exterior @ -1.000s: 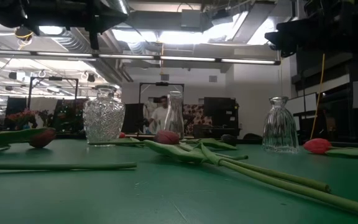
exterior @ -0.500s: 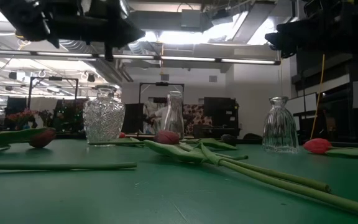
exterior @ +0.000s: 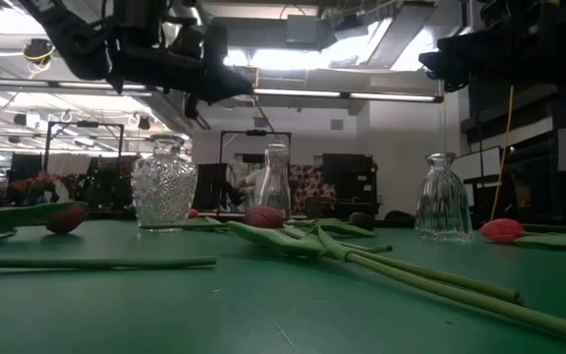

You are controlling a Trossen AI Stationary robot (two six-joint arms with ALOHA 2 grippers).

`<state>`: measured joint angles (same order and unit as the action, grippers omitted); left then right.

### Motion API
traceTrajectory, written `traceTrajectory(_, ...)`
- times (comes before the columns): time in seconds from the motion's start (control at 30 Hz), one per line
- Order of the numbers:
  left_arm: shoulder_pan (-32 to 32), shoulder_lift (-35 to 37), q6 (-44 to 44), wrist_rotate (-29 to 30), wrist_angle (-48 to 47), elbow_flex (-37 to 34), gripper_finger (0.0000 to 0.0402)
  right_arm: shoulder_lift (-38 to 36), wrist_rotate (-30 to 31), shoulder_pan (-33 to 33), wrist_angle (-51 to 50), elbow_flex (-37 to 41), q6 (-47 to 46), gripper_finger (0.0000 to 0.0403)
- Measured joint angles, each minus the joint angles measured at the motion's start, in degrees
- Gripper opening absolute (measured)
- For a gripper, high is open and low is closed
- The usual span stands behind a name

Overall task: Sort flowers into vase by color
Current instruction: Put the right black tulip into the top transparent vase

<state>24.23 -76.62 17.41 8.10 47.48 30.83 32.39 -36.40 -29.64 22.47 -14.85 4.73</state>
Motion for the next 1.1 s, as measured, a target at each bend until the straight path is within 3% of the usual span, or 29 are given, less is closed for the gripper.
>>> traceTrajectory(0.37,0.02,-0.67,-1.53,0.63,-0.59,0.0,0.0011,0.01,0.22,0.01,-0.08,0.0,0.02,0.0225)
traceTrajectory(0.73,-1.44,-0.67,-3.02,0.67,-0.75,0.0,0.0067,0.01,0.17,-0.01,-0.41,0.0,0.02,0.0225)
traceTrajectory(1.1,-1.44,-0.67,-2.95,1.89,-1.6,0.0,0.0075,0.01,-0.15,0.0,-0.38,0.0,0.02,0.0225)
